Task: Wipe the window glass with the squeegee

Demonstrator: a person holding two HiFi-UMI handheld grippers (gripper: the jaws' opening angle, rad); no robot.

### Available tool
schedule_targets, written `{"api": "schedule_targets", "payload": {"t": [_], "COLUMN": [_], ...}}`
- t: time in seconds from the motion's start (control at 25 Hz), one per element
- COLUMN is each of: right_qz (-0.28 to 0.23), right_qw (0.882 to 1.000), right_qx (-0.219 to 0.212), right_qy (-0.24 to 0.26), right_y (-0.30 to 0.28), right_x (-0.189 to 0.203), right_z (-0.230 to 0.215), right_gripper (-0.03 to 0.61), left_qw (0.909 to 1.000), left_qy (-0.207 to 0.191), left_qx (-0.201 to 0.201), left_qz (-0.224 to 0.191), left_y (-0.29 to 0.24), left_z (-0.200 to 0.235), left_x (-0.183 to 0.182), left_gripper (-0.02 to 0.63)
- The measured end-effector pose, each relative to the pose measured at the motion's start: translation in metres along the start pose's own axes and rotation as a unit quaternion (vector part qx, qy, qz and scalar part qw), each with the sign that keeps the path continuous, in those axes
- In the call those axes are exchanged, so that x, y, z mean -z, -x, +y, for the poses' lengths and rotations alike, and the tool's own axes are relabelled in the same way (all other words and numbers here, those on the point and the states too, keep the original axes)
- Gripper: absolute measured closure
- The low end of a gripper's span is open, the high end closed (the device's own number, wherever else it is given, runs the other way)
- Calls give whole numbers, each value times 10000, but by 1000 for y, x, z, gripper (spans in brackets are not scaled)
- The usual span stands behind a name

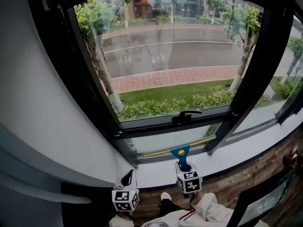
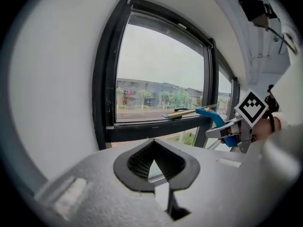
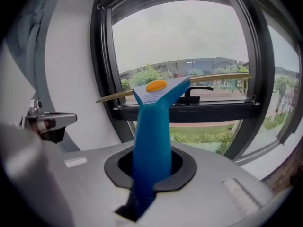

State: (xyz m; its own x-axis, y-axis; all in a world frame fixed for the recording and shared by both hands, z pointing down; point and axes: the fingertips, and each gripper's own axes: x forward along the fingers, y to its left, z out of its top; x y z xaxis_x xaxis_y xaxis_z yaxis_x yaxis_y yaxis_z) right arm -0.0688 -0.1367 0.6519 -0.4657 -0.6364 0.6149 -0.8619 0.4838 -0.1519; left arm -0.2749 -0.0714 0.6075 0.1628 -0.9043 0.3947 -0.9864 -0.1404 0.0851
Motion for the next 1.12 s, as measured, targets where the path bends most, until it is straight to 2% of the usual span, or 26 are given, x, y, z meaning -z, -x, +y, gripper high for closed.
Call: {"api": "schedule_targets", "payload": {"t": [0.16, 0.36, 0.56, 0.8, 1.12], "right_qz": [79, -416, -546, -676, -880], "right_qw": [9999, 9984, 9973, 9964, 9955], "right_qx": [32, -264, -56, 165, 82], "right_qy": [-142, -277, -485, -481, -350], "right_y": [67, 148, 232, 300, 330], "right_x": [65, 118, 167, 189, 189], "right_z": [18, 87, 101, 95, 74], "right_gripper": [531, 531, 531, 531, 531], "left_qw": [9999, 9989, 9962, 9943, 9958], "left_qy": [-86, -189, -73, -194, -25], "left_qx": [102, 395, 822, 979, 739], "left_qz": [-15, -159, -268, -364, -539], "left_y": [79, 169, 231, 278, 277], "left_z": [-28, -69, -134, -178, -208], "left_x": [40, 78, 107, 106, 89], "left_gripper": [614, 614, 614, 614, 614]}}
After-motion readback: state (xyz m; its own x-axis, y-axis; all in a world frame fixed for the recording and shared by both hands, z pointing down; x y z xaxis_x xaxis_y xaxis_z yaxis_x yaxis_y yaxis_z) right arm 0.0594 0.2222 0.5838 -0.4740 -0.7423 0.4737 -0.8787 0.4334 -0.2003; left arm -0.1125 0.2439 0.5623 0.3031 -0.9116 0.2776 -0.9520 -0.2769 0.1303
